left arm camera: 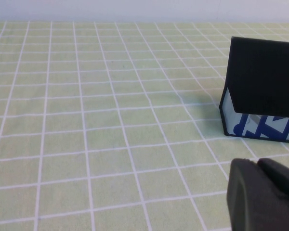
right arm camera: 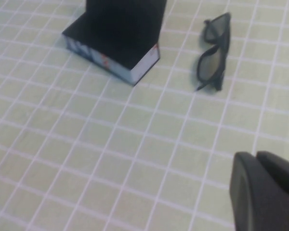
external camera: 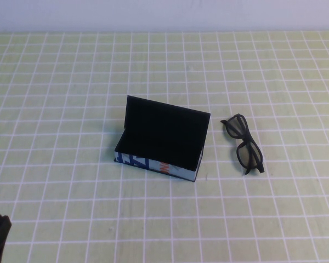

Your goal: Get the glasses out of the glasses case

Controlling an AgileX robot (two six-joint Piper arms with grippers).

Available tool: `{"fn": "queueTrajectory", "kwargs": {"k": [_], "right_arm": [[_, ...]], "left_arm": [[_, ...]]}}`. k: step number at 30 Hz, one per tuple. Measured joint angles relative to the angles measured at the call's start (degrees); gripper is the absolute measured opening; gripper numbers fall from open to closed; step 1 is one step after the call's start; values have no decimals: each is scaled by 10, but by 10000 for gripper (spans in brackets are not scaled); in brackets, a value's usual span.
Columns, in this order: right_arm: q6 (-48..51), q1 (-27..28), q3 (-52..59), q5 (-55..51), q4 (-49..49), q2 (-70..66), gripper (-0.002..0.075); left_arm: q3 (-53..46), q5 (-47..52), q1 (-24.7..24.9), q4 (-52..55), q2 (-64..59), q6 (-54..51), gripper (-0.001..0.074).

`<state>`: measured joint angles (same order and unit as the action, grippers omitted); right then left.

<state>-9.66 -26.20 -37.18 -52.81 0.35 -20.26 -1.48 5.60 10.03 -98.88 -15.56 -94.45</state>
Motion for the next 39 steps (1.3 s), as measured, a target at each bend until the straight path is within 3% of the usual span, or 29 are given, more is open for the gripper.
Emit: {"fn": "queueTrajectory", "kwargs": {"k": [5, 9, 13, 17, 26, 39], "right_arm": [[0, 16, 102, 184, -80, 11, -16], [0, 113, 219, 352, -110, 61, -16], [-1, 208, 323, 451, -112, 127, -16], [-1, 240, 378, 458, -98, 186, -16], [-1, 243, 388, 355, -59, 207, -17], [-1, 243, 388, 346, -51, 207, -17]], "left_arm": [[0, -1, 0, 0, 0, 0, -4], [0, -1, 0, 0, 0, 0, -4], [0, -1, 0, 0, 0, 0, -4], [0, -1, 0, 0, 0, 0, -4], [0, -1, 0, 0, 0, 0, -4], [0, -1, 0, 0, 0, 0, -4]]}}
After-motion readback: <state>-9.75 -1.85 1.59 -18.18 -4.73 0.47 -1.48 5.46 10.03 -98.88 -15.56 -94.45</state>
